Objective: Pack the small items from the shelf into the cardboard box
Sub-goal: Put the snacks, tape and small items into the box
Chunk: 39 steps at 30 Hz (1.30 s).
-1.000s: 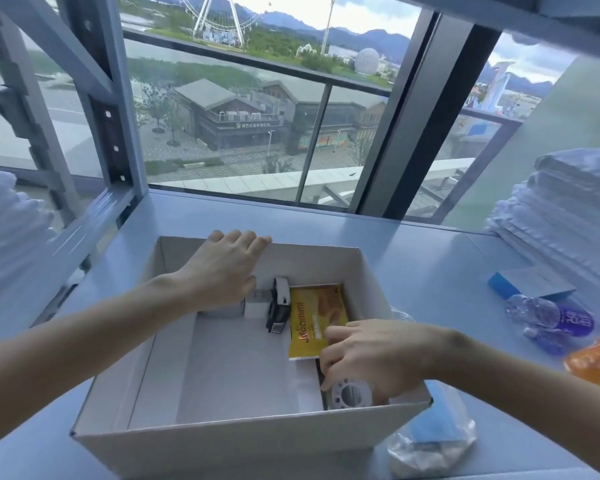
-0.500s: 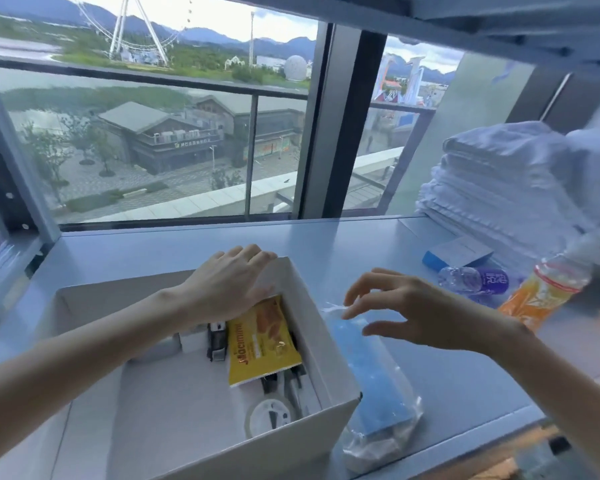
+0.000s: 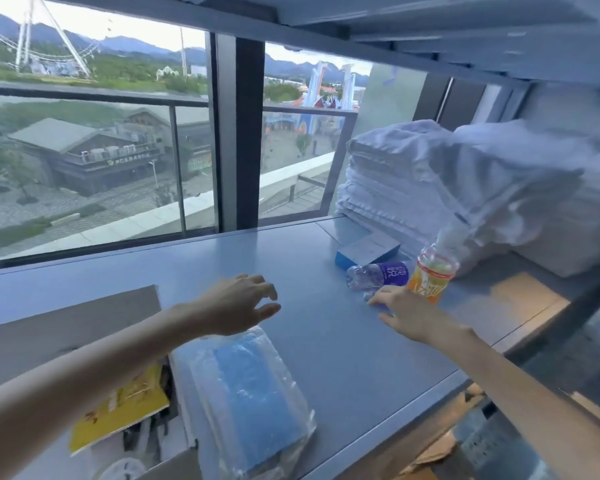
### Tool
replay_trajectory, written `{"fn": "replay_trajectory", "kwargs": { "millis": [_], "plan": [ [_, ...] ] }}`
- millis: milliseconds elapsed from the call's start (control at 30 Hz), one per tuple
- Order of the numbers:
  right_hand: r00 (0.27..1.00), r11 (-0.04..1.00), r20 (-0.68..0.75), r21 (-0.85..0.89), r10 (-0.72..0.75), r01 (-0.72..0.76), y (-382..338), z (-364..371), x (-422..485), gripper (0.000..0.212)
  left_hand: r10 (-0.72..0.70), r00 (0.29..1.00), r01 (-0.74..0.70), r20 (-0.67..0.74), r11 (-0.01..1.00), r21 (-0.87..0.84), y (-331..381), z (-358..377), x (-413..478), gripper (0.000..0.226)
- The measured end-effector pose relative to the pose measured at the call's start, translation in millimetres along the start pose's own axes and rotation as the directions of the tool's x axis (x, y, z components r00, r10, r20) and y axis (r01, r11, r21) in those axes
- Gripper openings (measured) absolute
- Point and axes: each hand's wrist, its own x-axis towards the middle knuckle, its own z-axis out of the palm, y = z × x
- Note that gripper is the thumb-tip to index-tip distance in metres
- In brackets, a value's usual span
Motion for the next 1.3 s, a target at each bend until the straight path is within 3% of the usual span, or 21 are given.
{"fn": "replay_trajectory", "kwargs": {
  "millis": [167,333,533,600,700,800,900,1000,1067,1200,1300],
  "plan": [
    [0.993,0.997,0.094,-0.045,0.073,-0.069,26.2,29.7,34.9,0.040,-0.035,0.996,0.031,0.081,0.998,0.045,22.5,21.9,23.5,0.037],
    [0.990,0.990,0.096,-0.106,0.104,-0.093,35.0,56.7,64.5,0.041,-0.136,0.986,0.124,0.092,0.984,0.126,13.5,28.8,19.6,0.037],
    [0.995,0.914,-0.026,-0.400,-0.091,0.073,29.4,70.3,81.4,0.034,-0.205,0.976,0.178,0.077,0.948,0.262,7.9,30.2,13.5,0.039],
    [0.990,0.902,-0.015,-0.415,-0.141,0.122,25.0,67.5,82.2,0.027,-0.195,0.980,0.177,0.038,0.942,0.285,7.9,26.0,12.3,0.038],
    [0.977,0.947,-0.016,-0.251,-0.212,0.201,8.2,51.6,78.5,0.019,-0.160,0.984,0.176,-0.083,0.952,0.251,0.1,9.8,2.5,0.036],
    [0.957,0.938,-0.146,0.209,-0.250,0.277,-28.8,19.9,66.6,0.007,-0.132,0.976,0.166,-0.172,0.965,0.203,-16.8,-15.1,-25.0,0.031],
    [0.885,0.739,-0.282,0.488,-0.370,0.465,-85.1,-19.0,45.4,0.010,-0.119,0.962,0.165,-0.246,0.971,0.175,-32.9,-38.3,-70.6,0.024],
    [0.789,0.545,-0.358,0.578,-0.499,0.607,-140.7,-52.7,23.5,0.015,-0.098,0.942,0.168,-0.320,0.965,0.199,-39.1,-49.6,-122.9,0.020],
    [0.731,0.463,-0.333,0.602,-0.595,0.651,-178.1,-63.4,12.5,0.017,-0.110,0.948,0.174,-0.297,0.964,0.201,-42.6,-48.6,-158.8,0.019],
    [0.607,0.422,-0.229,0.537,-0.761,0.731,-246.5,-57.3,-1.2,0.008,-0.167,0.965,0.208,-0.200,0.956,0.208,-58.4,-36.9,-220.4,0.022],
    [0.521,0.438,-0.131,0.395,-0.843,0.807,-287.9,-41.2,-3.4,0.004,-0.232,0.955,0.269,-0.185,0.941,0.206,-74.6,-30.1,-249.7,0.024]
  ]
}}
